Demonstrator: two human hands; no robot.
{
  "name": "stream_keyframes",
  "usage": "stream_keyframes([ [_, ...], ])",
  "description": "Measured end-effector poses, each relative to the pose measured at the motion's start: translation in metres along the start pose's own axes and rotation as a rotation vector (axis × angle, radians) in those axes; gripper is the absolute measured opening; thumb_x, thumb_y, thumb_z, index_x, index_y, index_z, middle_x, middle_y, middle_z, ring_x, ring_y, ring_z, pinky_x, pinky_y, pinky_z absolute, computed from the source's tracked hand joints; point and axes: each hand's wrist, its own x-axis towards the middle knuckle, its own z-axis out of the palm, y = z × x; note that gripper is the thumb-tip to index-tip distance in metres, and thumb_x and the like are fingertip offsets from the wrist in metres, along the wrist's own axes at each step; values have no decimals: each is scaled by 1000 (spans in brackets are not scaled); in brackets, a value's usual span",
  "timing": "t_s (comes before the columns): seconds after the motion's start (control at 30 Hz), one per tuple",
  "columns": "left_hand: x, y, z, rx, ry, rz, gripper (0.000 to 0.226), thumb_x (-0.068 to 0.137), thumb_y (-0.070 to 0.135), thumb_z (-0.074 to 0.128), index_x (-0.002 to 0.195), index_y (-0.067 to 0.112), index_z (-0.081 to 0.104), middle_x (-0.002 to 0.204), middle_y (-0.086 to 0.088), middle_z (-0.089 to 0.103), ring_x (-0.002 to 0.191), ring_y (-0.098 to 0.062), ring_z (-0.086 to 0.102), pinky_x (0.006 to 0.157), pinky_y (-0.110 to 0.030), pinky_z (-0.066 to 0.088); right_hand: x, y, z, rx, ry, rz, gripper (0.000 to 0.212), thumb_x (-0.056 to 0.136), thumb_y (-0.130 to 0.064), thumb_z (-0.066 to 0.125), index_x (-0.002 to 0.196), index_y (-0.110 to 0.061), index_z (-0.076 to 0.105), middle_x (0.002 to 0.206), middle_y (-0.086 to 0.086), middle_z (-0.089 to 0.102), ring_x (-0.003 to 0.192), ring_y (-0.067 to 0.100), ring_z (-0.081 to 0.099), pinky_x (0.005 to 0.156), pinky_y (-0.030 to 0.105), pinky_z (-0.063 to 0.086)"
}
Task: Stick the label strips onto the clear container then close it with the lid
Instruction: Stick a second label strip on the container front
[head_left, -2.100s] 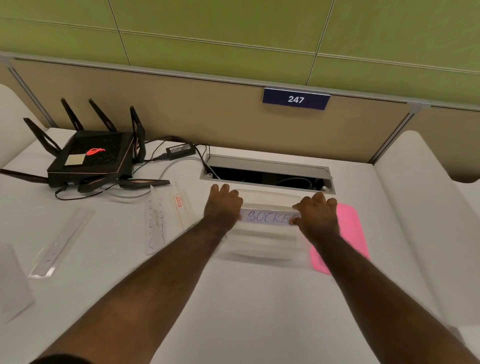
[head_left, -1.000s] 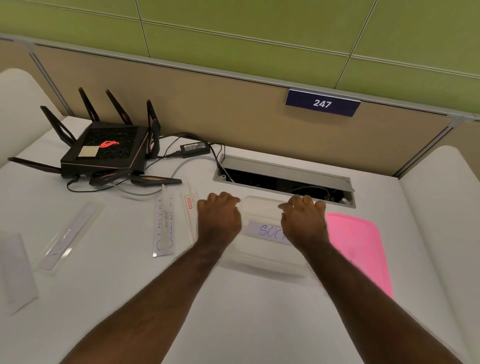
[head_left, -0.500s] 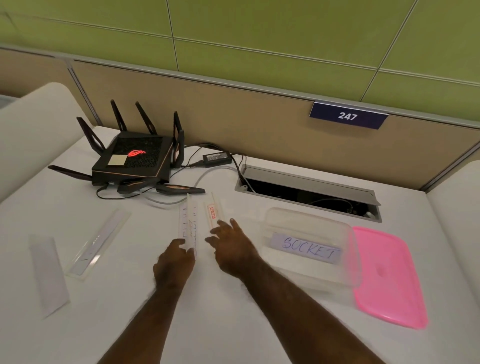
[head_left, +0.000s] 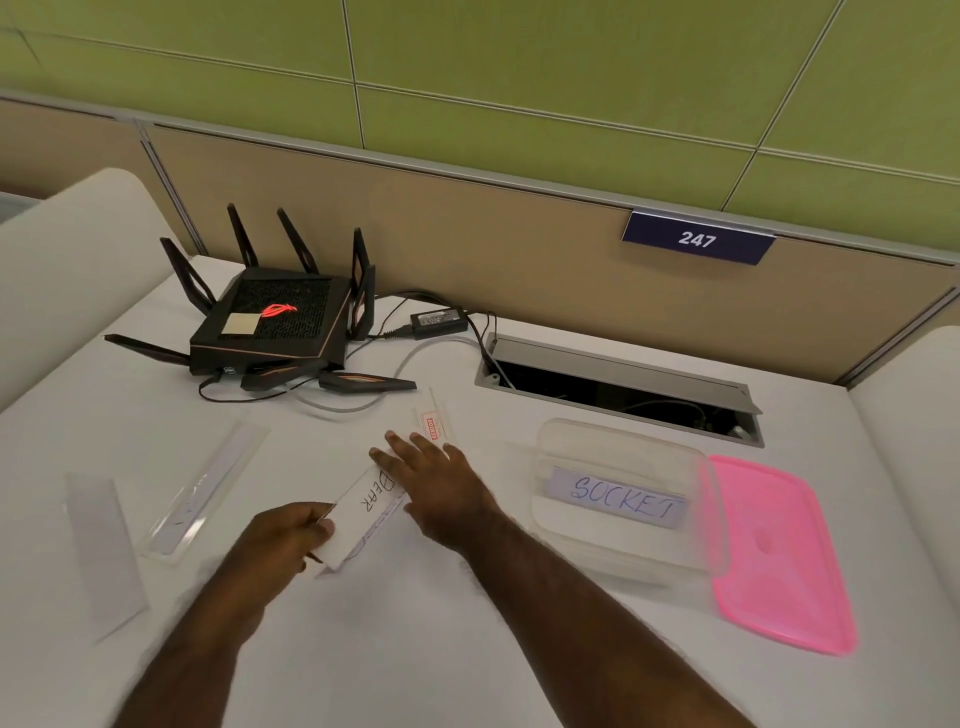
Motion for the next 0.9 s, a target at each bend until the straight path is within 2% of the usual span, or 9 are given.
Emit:
stream_keyframes([
  [0.1,-8,6,-24,-58,-137,-33,24,94,6,53,102,12,75,92,-10,75,84,-23,62,75,-35,43,-1,13,-13,-26,24,6,80,87,-19,66,151,-28,20,161,-1,21,146,25,20,111,49,27],
  [0.2,-9,8,-37,-133,-187,-45,26,95,4,50,108,6,72,105,-17,75,97,-32,63,86,-43,45,-8,26,-31,-1,86,-8,75,84,-21,70,148,-25,31,153,-1,38,142,22,30,108,46,32],
  [0.3,-6,15,-33,-134,-182,-24,27,96,6,49,108,9,73,106,-12,76,96,-29,66,82,-40,50,-24,42,-51,51,131,-19,71,75,-24,79,139,-22,46,140,2,54,130,23,45,102,45,41],
  [0.43,3,30,-8,139,-91,200,25,92,30,62,116,33,67,116,8,68,102,-17,63,79,-30,52,-62,73,-77,103,46,93,66,81,-42,71,141,-30,44,143,-4,52,129,17,46,103,37,37],
  [0.53,12,42,20,562,-87,473,62,75,45,77,130,42,50,111,15,53,90,-6,55,65,-15,46,-96,102,-100,140,3,227,64,84,-49,64,142,-36,41,147,-10,47,133,13,40,108,35,34],
  [0.57,15,46,32,655,-91,552,66,74,48,77,133,40,49,110,16,52,88,-5,53,64,-14,44,-108,112,-108,145,1,265,64,84,-49,65,142,-37,41,147,-11,47,133,11,40,108,33,33],
  [0.63,24,53,57,743,-104,653,63,78,53,70,136,38,48,118,14,54,90,-5,50,74,-19,45,-131,129,-120,143,-7,334,63,82,-49,68,140,-38,45,145,-12,49,132,9,41,108,30,33],
  [0.73,35,64,92,796,-131,721,55,82,58,61,133,41,51,128,15,55,110,-9,48,92,-30,43,-163,148,-132,141,-26,425,60,79,-52,69,135,-39,51,141,-12,53,133,8,40,109,31,33],
  [0.9,42,78,148,890,-142,808,50,82,61,57,126,37,59,119,15,56,108,-11,49,86,-31,41,-205,168,-135,99,-4,557,55,77,-55,69,128,-40,57,136,-12,56,131,11,41,106,36,34],
])
